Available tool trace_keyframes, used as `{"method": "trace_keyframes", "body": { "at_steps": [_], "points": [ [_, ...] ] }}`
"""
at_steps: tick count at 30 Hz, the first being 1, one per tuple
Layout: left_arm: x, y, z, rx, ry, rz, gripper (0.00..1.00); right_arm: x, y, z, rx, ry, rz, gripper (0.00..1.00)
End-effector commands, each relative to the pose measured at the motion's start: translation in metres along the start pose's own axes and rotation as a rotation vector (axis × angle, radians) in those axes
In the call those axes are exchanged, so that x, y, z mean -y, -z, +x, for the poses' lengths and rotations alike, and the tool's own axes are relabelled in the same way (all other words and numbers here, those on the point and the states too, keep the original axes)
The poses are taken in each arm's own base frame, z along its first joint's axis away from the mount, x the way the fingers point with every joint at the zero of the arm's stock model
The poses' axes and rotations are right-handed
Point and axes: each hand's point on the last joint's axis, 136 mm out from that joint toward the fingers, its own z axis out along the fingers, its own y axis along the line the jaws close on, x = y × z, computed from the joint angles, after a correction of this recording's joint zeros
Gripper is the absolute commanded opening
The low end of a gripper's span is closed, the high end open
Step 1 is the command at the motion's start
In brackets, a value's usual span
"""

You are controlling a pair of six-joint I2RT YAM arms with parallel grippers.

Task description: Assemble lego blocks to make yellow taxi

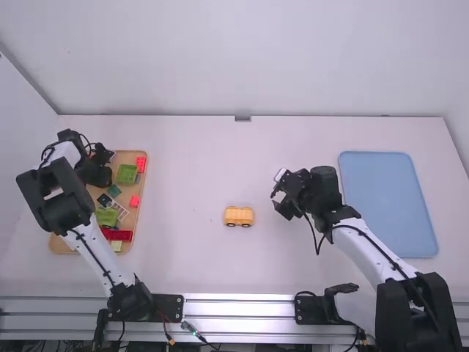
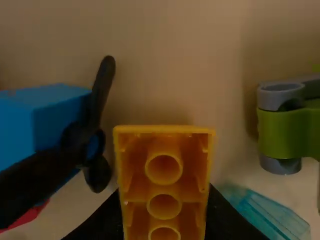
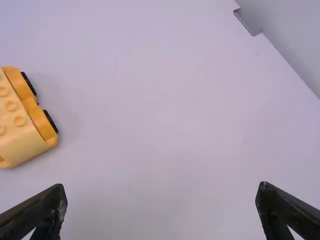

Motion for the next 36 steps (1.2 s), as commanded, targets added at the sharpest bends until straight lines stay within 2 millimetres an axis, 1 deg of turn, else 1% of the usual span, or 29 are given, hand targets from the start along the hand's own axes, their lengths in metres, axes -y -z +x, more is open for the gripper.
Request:
{"method": "trace_keyframes", "body": {
  "at_steps": [1, 2, 4, 7, 8, 9, 10, 11, 13, 14, 15, 17, 18, 21, 22, 24, 25, 27, 28, 30, 31, 32, 33, 34, 35, 36],
  "points": [
    [0.003, -0.001, 0.003, 0.000, -0.002, 0.015, 0.29, 0.007, 0.005, -0.010, 0.027, 0.006, 0.018, 0.99],
    [0.002, 0.000, 0.002, 0.002, 0.000, 0.013, 0.26, 0.007, 0.005, -0.011, 0.029, 0.003, 0.020, 0.99],
    [0.000, 0.004, -0.001, 0.006, 0.015, 0.009, 0.24, 0.007, 0.005, -0.012, 0.035, 0.006, 0.020, 0.99],
    [-0.005, 0.016, -0.007, 0.014, 0.062, 0.002, 0.21, 0.012, 0.006, -0.020, 0.068, -0.025, 0.037, 0.99],
    [-0.008, 0.024, -0.009, 0.017, 0.088, -0.002, 0.17, 0.016, 0.006, -0.024, 0.086, -0.052, 0.049, 0.99],
    [-0.011, 0.034, -0.013, 0.028, 0.128, -0.011, 0.09, 0.019, 0.007, -0.029, 0.106, -0.079, 0.061, 0.99],
    [-0.011, 0.035, -0.014, 0.030, 0.134, -0.012, 0.06, 0.020, 0.007, -0.030, 0.109, -0.083, 0.063, 0.99],
    [-0.015, 0.045, -0.018, 0.045, 0.168, -0.025, 0.02, 0.023, 0.007, -0.033, 0.126, -0.106, 0.072, 0.99],
    [-0.020, 0.063, -0.026, 0.081, 0.237, -0.047, 0.02, 0.024, 0.009, -0.043, 0.172, -0.136, 0.068, 0.99],
    [-0.019, 0.074, -0.031, 0.109, 0.253, -0.041, 0.02, 0.024, 0.010, -0.049, 0.199, -0.143, 0.060, 0.99],
    [-0.014, 0.088, -0.040, 0.163, 0.249, -0.013, 0.02, 0.024, 0.012, -0.057, 0.236, -0.156, 0.047, 0.99],
    [-0.003, 0.105, -0.051, 0.235, 0.234, 0.036, 0.02, 0.023, 0.014, -0.067, 0.284, -0.176, 0.027, 0.99],
    [0.006, 0.118, -0.059, 0.295, 0.212, 0.076, 0.02, 0.022, 0.017, -0.075, 0.321, -0.189, 0.008, 0.99],
    [0.027, 0.144, -0.073, 0.423, 0.177, 0.150, 0.02, 0.020, 0.022, -0.089, 0.388, -0.212, -0.026, 0.99],
    [0.035, 0.152, -0.075, 0.453, 0.194, 0.161, 0.02, 0.020, 0.023, -0.095, 0.415, -0.232, -0.041, 0.99],
    [0.042, 0.157, -0.076, 0.466, 0.203, 0.163, 0.02, 0.021, 0.023, -0.098, 0.437, -0.250, -0.053, 0.99],
    [0.057, 0.161, -0.078, 0.485, 0.190, 0.170, 0.02, 0.022, 0.022, -0.102, 0.465, -0.281, -0.071, 0.99],
    [0.101, 0.167, -0.087, 0.540, 0.097, 0.208, 0.02, 0.023, 0.017, -0.110, 0.529, -0.336, -0.141, 0.99],
    [0.111, 0.167, -0.089, 0.551, 0.075, 0.217, 0.02, 0.022, 0.016, -0.111, 0.544, -0.345, -0.160, 0.99],
    [0.161, 0.172, -0.098, 0.624, -0.059, 0.291, 0.02, 0.016, 0.014, -0.118, 0.616, -0.361, -0.266, 0.99],
    [0.182, 0.174, -0.101, 0.655, -0.119, 0.326, 0.02, 0.014, 0.014, -0.119, 0.643, -0.358, -0.306, 0.99],
    [0.195, 0.177, -0.102, 0.677, -0.155, 0.352, 0.02, 0.013, 0.014, -0.120, 0.659, -0.356, -0.327, 0.99],
    [0.230, 0.183, -0.104, 0.730, -0.233, 0.423, 0.02, 0.011, 0.014, -0.122, 0.705, -0.356, -0.385, 0.99],
    [0.247, 0.187, -0.105, 0.758, -0.267, 0.459, 0.02, 0.011, 0.015, -0.123, 0.724, -0.356, -0.405, 0.99],
    [0.251, 0.188, -0.105, 0.765, -0.274, 0.468, 0.02, 0.011, 0.015, -0.123, 0.733, -0.356, -0.414, 0.99],
    [0.277, 0.195, -0.105, 0.804, -0.319, 0.537, 0.02, 0.011, 0.015, -0.123, 0.759, -0.357, -0.442, 0.99]
  ]
}}
